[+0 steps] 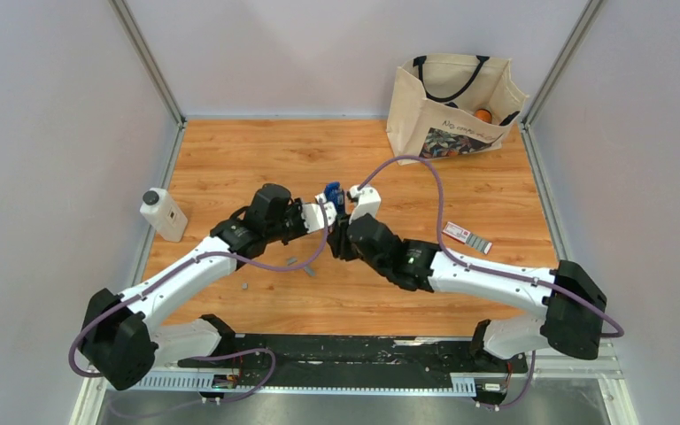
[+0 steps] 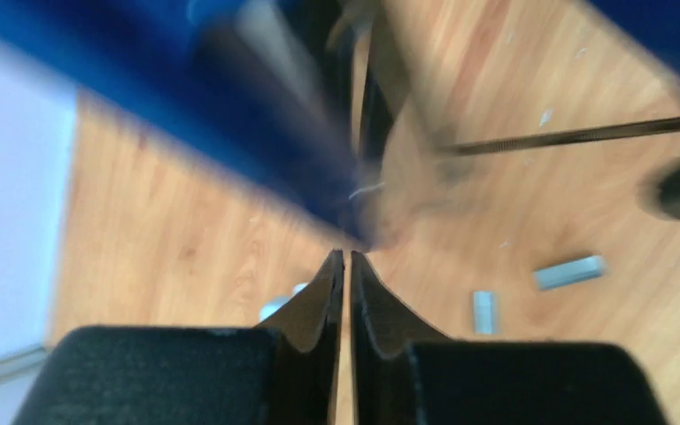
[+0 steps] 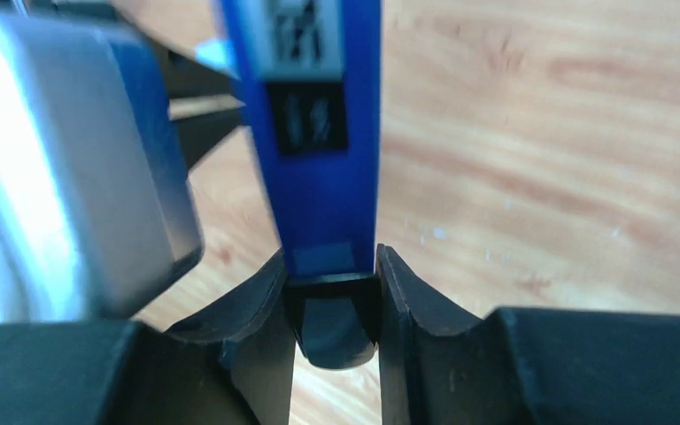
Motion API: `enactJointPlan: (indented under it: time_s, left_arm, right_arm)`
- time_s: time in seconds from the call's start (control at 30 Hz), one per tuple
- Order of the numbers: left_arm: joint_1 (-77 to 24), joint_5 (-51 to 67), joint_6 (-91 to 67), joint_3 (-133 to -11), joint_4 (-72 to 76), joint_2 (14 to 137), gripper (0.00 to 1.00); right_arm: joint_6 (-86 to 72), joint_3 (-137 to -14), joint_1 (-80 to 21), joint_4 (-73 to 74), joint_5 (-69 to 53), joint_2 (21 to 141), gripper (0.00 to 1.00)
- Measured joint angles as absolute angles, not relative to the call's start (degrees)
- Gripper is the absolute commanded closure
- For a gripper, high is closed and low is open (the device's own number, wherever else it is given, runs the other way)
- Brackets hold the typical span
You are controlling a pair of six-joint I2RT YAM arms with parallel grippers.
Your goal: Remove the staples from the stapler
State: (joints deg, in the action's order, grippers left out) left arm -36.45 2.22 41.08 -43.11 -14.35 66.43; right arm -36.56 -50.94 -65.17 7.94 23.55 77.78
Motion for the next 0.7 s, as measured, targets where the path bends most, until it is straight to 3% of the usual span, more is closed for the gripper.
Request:
enactJointPlan:
  time_s: [0.2, 0.4, 0.47, 0.7]
  left_arm:
    - [-36.34, 17.76, 34.46, -53.28, -31.29, 66.0, 0.79]
    - [-36.69, 29.06, 30.98, -55.05, -41.21, 63.31, 0.65]
    - [-34.87, 30.68, 28.62, -55.81, -42.33, 62.54, 0.58]
    - [-19.33, 35.14, 20.56, -60.2, -42.33, 62.06, 0.56]
  right_arm:
    - [-33.34, -59.29, -57.3, 8.36, 23.38, 78.56, 1.0]
    - [-31.35, -62.78, -51.22, 10.24, 22.46, 84.36, 1.0]
    - [-30.61, -64.51, -50.22, 11.16, 21.39, 87.5, 1.0]
    - [-26.74, -78.96, -48.53, 18.2, 18.22, 104.86, 1.0]
